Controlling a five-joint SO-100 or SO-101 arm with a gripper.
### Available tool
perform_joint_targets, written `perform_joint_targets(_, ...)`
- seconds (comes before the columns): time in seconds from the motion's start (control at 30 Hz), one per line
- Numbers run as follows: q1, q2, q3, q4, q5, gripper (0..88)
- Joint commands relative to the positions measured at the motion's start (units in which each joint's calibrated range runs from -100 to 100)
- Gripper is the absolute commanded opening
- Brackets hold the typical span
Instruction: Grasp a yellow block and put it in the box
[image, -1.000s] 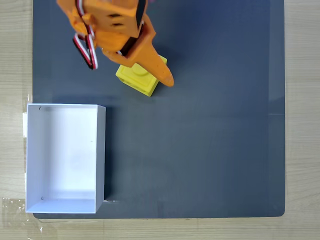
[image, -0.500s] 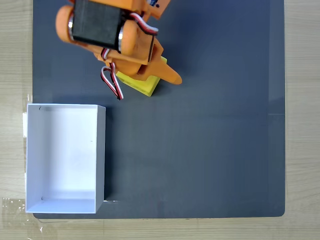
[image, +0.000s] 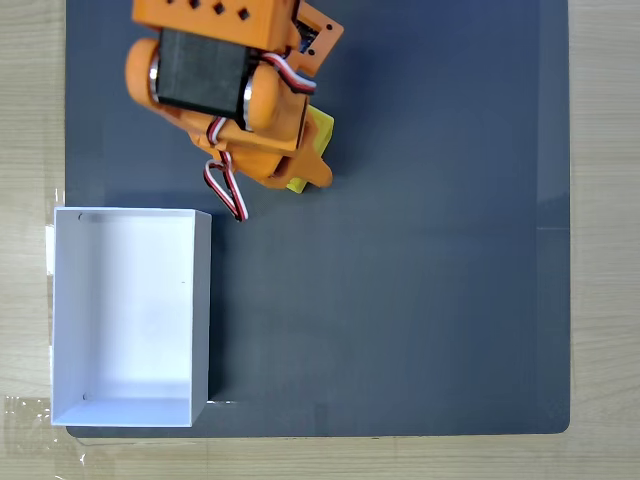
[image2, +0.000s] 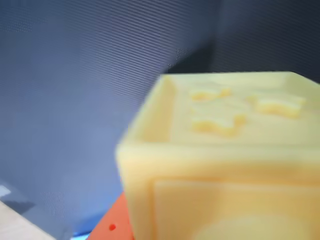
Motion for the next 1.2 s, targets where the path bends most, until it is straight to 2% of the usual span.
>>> perform_joint_targets(0.0, -0.01, -0.48, -1.30, 0.00, 0.23, 20.2)
perform_joint_targets(0.1, -0.26, -0.73, -1.30, 0.00, 0.12, 16.5)
perform_joint_targets(0.3, -0.52, -1.24, -2.12, 0.00, -0.14, 15.6)
perform_joint_targets(0.6, -7.50, -8.53, -3.20, -0.52, -1.40, 15.6)
perform_joint_targets(0.73, -11.63, -12.59, -3.20, -6.54, -6.70, 15.7)
perform_joint_targets(0.87, -13.23, -16.75, -3.20, -17.80, -13.73, 16.2)
perform_joint_targets(1.17, -8.01, -25.14, -3.20, -37.96, -29.15, 15.8)
